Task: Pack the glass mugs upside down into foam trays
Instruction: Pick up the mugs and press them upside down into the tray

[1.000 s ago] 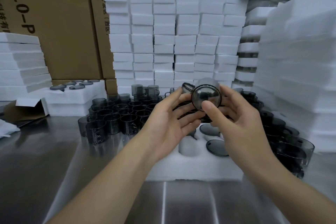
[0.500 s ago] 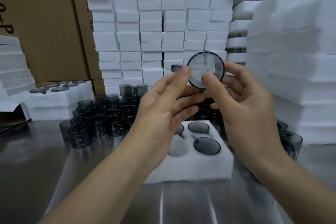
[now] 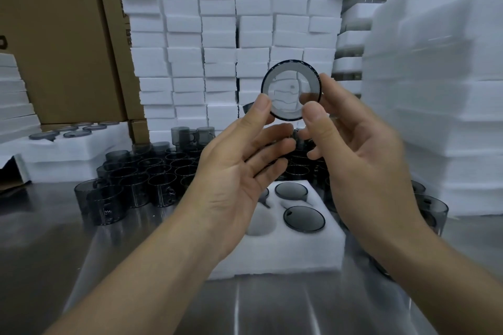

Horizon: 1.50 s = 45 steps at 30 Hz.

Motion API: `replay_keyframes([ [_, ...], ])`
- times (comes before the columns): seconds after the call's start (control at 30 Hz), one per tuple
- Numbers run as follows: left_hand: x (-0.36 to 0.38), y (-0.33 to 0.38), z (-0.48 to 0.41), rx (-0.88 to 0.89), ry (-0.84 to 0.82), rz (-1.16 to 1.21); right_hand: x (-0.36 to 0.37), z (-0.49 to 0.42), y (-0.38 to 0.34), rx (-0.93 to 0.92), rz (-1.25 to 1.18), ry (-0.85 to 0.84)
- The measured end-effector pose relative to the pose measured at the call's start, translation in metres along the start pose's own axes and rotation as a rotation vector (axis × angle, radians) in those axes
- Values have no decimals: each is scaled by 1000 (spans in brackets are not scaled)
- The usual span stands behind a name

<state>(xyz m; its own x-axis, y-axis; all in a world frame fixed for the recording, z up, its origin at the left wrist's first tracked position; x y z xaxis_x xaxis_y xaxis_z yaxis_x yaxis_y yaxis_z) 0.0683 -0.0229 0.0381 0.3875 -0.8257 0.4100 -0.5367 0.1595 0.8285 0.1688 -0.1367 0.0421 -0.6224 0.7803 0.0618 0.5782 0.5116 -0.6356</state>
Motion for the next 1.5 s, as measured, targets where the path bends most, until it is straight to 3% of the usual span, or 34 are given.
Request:
replay_keyframes([
  [0.33,0,-1,0,-41,-11,69,-3,-3,6,-75,-15,-62],
  [0.6,-5,-8,-7,-66,-2,310,1,-1,12,-117,-63,-132],
  [0.93,-4,-2,-6,130,-112,-186,-3,1,10,-363,305,-8],
  [1.33,-2,-3,-4,165,-113,-223,-4,2,9,-428,353,19],
  [1.5,-1,-2,-4,145,-105,-217,-1,2,11,-276,189,-7],
])
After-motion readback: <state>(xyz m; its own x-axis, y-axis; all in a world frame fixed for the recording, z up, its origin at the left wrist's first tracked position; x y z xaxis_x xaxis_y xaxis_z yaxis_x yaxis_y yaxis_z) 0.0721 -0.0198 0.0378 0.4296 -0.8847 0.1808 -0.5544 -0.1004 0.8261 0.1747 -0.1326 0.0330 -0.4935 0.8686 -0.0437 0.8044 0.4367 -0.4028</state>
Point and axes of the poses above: each hand's wrist, its own z-axis away from the middle knuckle, its own x-axis out of the palm, y = z × x, the point moved 2 cm from there along -z, towards the middle knuckle
